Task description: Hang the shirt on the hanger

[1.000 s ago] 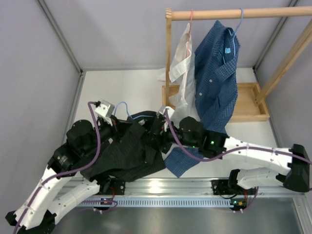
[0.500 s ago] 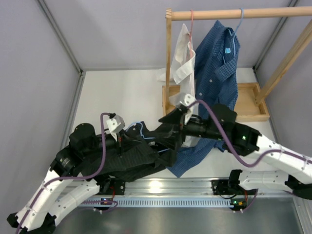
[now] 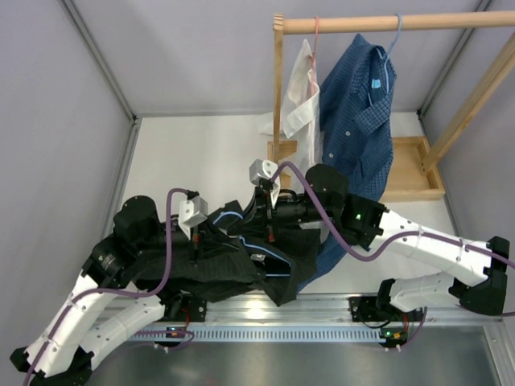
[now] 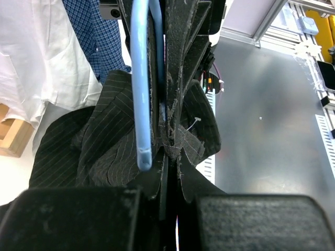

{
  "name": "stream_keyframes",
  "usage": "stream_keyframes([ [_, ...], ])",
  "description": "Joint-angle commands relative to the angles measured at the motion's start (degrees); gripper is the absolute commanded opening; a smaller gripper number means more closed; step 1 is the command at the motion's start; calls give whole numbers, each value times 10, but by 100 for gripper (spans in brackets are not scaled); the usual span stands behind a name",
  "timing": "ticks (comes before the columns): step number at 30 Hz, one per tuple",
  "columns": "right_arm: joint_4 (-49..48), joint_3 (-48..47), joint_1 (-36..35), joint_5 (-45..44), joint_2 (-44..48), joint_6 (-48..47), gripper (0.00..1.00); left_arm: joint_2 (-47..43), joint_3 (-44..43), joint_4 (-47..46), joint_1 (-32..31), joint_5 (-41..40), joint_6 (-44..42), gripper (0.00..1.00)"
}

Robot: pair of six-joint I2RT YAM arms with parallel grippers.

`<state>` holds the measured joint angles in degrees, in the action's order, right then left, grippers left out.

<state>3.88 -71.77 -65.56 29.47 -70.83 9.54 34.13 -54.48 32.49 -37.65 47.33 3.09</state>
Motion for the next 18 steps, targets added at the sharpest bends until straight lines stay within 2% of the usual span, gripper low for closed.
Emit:
stream_keyframes([
  [1, -113, 20, 7, -2, 17, 13, 0, 1, -30, -28, -2, 51, -23, 0],
  [3, -120, 30, 9, -15, 24, 15, 0, 5, -50, 1, -2, 12, -27, 0],
  [4, -120, 33, 7, -24, 32, 16, 0, 8, -59, 10, -2, -15, -26, 7],
  [5, -116, 35, 7, -52, 38, 18, 0, 9, -71, 29, -2, -49, -22, 25],
  [6, -102, 39, 7, -68, 46, 18, 0, 12, -97, 38, -2, -137, -17, 46],
  [7, -95, 42, 7, -87, 63, 16, 0, 10, -111, 43, -2, -185, -5, 98],
  [8, -85, 48, 7, -132, 74, 16, 0, 6, -121, 46, -2, -236, 3, 98],
  [9, -66, 51, 7, -155, 83, 18, 0, -3, -137, 46, -2, -327, 8, 98],
  [11, -51, 58, 6, -213, 115, 19, 0, -36, -146, 43, -2, -405, 31, 98],
  [12, -37, 56, 7, -228, 132, 19, 0, -48, -150, 42, -2, -477, 45, 98],
  [14, -6, 45, 6, -256, 143, 13, 0, -86, -146, 43, -2, -530, 49, 98],
  [18, 45, 10, 7, -279, 164, -7, 0, -125, -126, 79, -2, -582, 64, 98],
])
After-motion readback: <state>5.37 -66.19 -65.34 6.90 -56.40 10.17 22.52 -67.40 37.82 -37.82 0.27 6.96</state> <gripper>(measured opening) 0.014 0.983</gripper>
